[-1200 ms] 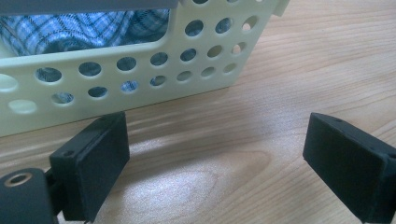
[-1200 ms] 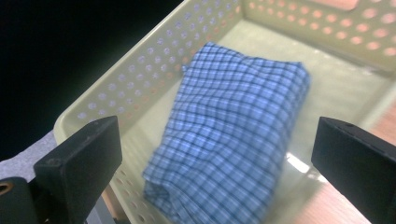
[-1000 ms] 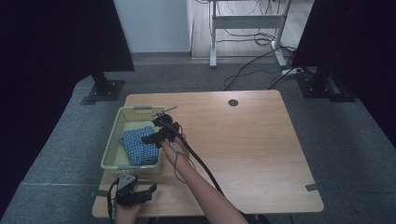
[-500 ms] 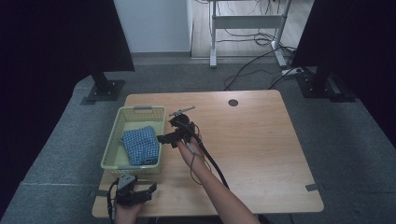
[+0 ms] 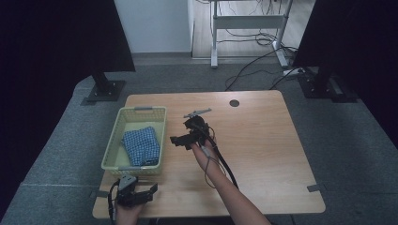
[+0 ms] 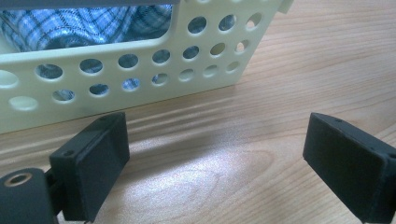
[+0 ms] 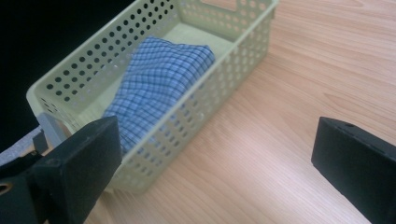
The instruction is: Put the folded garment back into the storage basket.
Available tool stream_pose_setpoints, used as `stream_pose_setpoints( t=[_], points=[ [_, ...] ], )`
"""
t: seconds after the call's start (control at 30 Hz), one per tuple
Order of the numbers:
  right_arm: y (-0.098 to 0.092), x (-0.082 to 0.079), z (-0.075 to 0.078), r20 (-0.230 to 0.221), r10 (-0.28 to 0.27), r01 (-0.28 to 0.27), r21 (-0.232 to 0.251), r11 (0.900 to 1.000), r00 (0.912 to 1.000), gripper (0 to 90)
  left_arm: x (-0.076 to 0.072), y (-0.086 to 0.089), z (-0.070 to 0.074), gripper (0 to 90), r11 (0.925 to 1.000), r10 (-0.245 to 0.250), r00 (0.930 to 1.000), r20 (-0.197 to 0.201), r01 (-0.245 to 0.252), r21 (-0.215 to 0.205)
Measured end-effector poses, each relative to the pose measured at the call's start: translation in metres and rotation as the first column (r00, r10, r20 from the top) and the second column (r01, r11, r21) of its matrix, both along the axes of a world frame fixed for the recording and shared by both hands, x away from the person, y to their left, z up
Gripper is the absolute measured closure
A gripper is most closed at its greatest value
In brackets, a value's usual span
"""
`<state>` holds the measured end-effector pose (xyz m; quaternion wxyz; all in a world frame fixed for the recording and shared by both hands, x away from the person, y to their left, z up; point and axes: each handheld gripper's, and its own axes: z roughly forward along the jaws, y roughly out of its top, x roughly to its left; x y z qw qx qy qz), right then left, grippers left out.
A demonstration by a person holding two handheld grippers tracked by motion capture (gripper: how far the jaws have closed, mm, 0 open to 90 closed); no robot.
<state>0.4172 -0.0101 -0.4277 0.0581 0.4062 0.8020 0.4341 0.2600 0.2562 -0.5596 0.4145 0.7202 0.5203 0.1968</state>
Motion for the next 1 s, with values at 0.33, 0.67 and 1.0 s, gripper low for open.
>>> stream_pose_setpoints(
  t=[0.33,0.67,1.0],
  points=[
    [-0.033,-0.009,-0.006,0.027,-0.041,0.042,-0.014,0.999,0.9988,1.3,0.000,0.000,0.000,7.2,1.0000,0.006,1.0000,-0.003,-0.006,0.002],
    [-0.074,-0.022,-0.014,0.022,-0.086,0.085,0.024,0.996,0.9961,1.3,0.000,-0.001,0.000,7.2,0.9999,0.012,0.9999,-0.002,-0.012,0.008],
    [-0.107,-0.038,-0.022,0.046,-0.117,0.116,0.025,0.993,0.9920,1.1,0.000,-0.001,-0.001,7.2,0.9998,0.015,0.9999,-0.003,-0.015,0.014]
  ],
)
